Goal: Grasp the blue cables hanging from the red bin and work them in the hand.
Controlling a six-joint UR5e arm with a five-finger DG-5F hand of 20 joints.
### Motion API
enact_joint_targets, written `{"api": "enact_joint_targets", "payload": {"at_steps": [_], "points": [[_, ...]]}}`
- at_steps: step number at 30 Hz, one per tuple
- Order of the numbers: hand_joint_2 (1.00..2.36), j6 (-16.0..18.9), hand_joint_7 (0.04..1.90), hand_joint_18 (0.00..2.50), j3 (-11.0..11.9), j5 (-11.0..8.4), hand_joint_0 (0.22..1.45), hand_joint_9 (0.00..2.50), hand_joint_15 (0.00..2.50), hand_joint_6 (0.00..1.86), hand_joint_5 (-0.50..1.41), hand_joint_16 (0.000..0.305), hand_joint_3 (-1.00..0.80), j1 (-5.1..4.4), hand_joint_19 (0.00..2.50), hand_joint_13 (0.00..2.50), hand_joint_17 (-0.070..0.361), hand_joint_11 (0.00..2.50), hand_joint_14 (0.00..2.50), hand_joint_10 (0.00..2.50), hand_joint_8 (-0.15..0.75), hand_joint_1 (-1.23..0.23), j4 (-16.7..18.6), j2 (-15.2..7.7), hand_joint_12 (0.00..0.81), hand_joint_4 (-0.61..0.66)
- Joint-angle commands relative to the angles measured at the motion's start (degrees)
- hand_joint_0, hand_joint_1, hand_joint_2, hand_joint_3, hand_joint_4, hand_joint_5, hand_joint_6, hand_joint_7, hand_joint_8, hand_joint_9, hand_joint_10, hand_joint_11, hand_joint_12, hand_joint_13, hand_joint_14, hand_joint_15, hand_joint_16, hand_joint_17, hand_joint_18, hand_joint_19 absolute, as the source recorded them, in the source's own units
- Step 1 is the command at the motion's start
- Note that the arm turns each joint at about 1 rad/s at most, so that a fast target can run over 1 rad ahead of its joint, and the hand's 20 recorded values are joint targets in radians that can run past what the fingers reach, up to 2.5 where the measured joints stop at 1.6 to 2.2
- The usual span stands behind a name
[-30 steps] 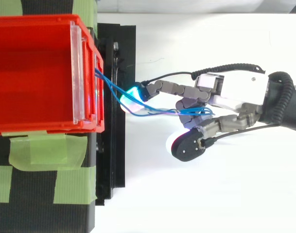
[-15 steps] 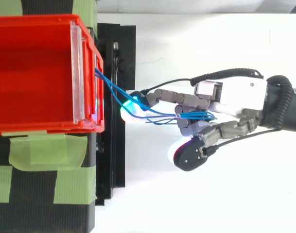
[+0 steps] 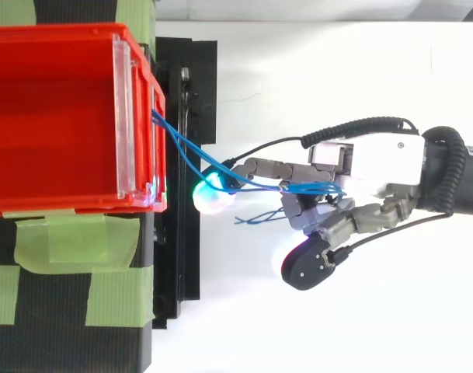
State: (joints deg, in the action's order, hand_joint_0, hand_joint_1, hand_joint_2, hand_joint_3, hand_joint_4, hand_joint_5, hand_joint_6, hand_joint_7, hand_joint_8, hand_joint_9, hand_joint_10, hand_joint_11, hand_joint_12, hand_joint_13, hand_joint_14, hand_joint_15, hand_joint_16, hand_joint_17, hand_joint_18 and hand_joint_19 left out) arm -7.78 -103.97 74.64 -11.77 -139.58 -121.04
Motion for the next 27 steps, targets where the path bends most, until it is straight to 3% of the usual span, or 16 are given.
{"api": "enact_joint_targets", "payload": {"at_steps": [1, 6, 9, 10, 11, 14, 19, 27], "points": [[1.00, -1.27, 0.79, 1.18, 0.00, 0.33, 0.75, 0.41, 1.71, 0.01, -0.13, 0.059, -1.00, 0.26, 0.70, 1.00, 0.134, 2.38, 2.50, 2.50, 0.345, -0.55, 0.01, 0.10, 0.522, 0.24], [1.00, -1.36, 0.81, 1.36, 0.00, 0.51, 0.74, 0.61, 1.91, 0.01, -0.06, 0.060, -1.00, 0.34, 0.74, 1.19, 0.134, 2.50, 2.50, 2.50, 0.398, -0.55, 0.01, 0.10, 0.572, 0.28], [1.00, -1.45, 0.83, 1.64, 0.00, 0.51, 0.75, 0.83, 1.94, 0.01, 0.00, 0.065, -1.00, 0.34, 0.74, 1.41, 0.147, 2.50, 2.50, 2.50, 0.446, -0.54, 0.01, 0.10, 0.619, 0.30], [1.00, -1.45, 0.83, 1.84, 0.00, 0.59, 0.74, 1.00, 1.97, 0.01, 0.04, 0.067, -1.00, 0.43, 0.72, 1.59, 0.150, 2.50, 2.50, 2.50, 0.479, -0.54, 0.01, 0.10, 0.640, 0.32], [1.00, -1.45, 0.83, 1.98, 0.00, 0.59, 0.74, 1.13, 1.99, 0.01, 0.07, 0.207, -1.00, 0.43, 0.72, 1.69, 0.155, 2.50, 2.50, 2.50, 0.493, -0.54, 0.01, 0.10, 0.648, 0.33], [1.00, -1.71, 0.83, 2.27, 0.00, 0.68, 0.74, 1.48, 1.98, 0.01, 0.15, 0.209, -1.00, 0.61, 0.66, 1.94, 0.156, 2.50, 2.50, 2.50, 0.502, -0.54, 0.01, 0.10, 0.652, 0.34], [1.00, -2.24, 0.86, 2.45, 0.00, 0.68, 0.74, 1.80, 2.02, 0.01, 0.20, 0.209, -1.00, 0.61, 0.67, 2.04, 0.157, 2.50, 2.50, 2.50, 0.505, -0.55, 0.10, 0.10, 0.654, 0.35], [1.00, -2.42, 1.12, 2.50, 0.00, 0.42, 0.74, 1.93, 2.11, 0.01, 0.23, 0.207, -1.00, 0.70, 0.71, 2.10, 0.155, 2.50, 2.50, 2.50, 0.538, -0.56, 0.28, 0.10, 0.662, 0.29]]}}
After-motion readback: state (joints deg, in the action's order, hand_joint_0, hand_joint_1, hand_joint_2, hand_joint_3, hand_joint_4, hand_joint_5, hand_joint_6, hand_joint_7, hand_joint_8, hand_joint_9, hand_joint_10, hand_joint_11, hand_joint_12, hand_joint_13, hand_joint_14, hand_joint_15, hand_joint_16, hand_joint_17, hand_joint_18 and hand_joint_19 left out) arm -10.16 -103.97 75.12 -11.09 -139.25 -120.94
